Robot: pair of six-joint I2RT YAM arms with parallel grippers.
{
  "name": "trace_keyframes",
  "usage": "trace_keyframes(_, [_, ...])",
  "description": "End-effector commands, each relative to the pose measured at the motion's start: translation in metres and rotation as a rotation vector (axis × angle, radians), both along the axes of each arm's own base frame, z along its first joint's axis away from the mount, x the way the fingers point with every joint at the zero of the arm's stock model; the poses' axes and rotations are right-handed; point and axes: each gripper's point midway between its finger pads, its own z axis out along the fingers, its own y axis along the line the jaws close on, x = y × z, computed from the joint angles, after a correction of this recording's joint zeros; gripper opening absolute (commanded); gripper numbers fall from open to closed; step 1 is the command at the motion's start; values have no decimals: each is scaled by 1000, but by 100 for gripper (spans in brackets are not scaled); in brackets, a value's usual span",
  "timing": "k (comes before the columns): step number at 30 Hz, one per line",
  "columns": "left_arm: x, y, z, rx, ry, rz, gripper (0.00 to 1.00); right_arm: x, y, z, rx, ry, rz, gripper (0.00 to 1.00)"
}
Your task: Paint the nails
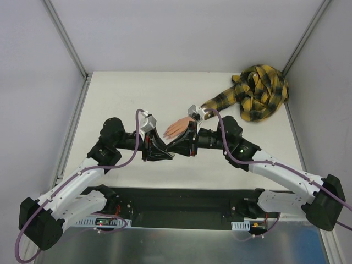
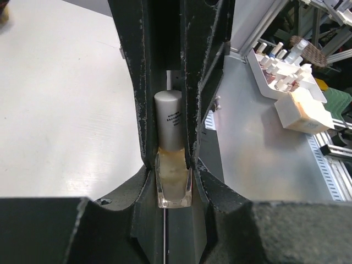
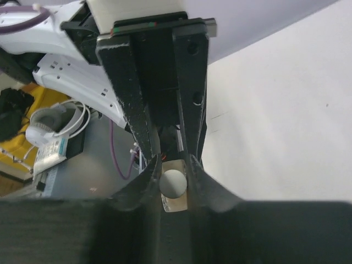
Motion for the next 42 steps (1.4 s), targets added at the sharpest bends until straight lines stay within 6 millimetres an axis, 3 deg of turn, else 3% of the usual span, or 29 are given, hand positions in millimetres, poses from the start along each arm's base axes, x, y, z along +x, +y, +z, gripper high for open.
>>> trace_keyframes(1, [11, -3, 18, -46, -203, 63, 0, 5, -5, 39, 60, 25, -135, 34])
trace_keyframes(2, [17, -2, 16, -36, -230, 96, 0, 17, -9, 27, -3, 62, -246, 40])
trace_keyframes(4, [37, 0, 13, 2, -222, 218, 0, 23, -15, 37, -23, 87, -370, 60])
trace_keyframes(5, [40, 2, 12, 11, -243, 238, 0, 38, -25, 33, -48, 90, -501, 65])
trace_keyframes(7, [52, 6, 10, 29, -249, 315, 0, 35, -28, 43, -28, 113, -582, 75])
trace_keyframes(9, [56, 9, 12, 32, -265, 357, 0, 50, -44, 34, -94, 139, -757, 79])
trace_keyframes(10, [60, 11, 12, 36, -270, 385, 0, 49, -42, 46, -84, 157, -777, 79])
trace_keyframes(12, [63, 13, 13, 35, -278, 411, 0, 56, -42, 32, -161, 160, -852, 79])
trace_keyframes(13, [65, 14, 14, 35, -280, 424, 0, 55, -38, 43, -151, 165, -862, 78])
trace_keyframes(15, [68, 16, 14, 37, -283, 448, 0, 59, -31, 31, -208, 180, -900, 72])
trace_keyframes(22, [67, 18, 17, 31, -286, 460, 0, 62, 0, 29, -224, 190, -933, 50])
trace_keyframes(29, [60, 17, 21, 13, -296, 430, 0, 69, 6, 16, -235, 193, -974, 30])
trace_keyframes(32, [47, 12, 24, -12, -294, 349, 0, 70, 5, 14, -228, 150, -954, 5])
trace_keyframes(33, [42, 11, 27, -34, -305, 321, 0, 70, 4, 16, -221, 130, -943, 0])
trace_keyframes(34, [27, 7, 29, -59, -297, 238, 0, 68, 8, 7, -245, 67, -873, 0])
trace_keyframes(35, [20, 7, 31, -76, -301, 202, 0, 64, 8, 12, -228, 34, -807, 1])
trace_keyframes(36, [12, 6, 35, -105, -320, 155, 0, 70, 4, 8, -224, 1, -760, 0])
trace_keyframes(37, [4, 5, 37, -122, -304, 115, 0, 37, 28, -5, -162, -76, -436, 1])
trace_keyframes(38, [-13, 6, 36, -132, -296, 9, 0, -1, 30, 4, -36, -86, -162, 0])
trace_keyframes(39, [-24, 7, 43, -163, -288, -52, 0, -7, 20, 46, 207, -126, 9, 0])
trace_keyframes(40, [-32, 8, 43, -168, -271, -101, 0, -41, 10, 39, 202, -66, 256, 0])
trace_keyframes(42, [-44, 10, 44, -165, -219, -214, 0, -57, 10, 40, 197, 13, 357, 0])
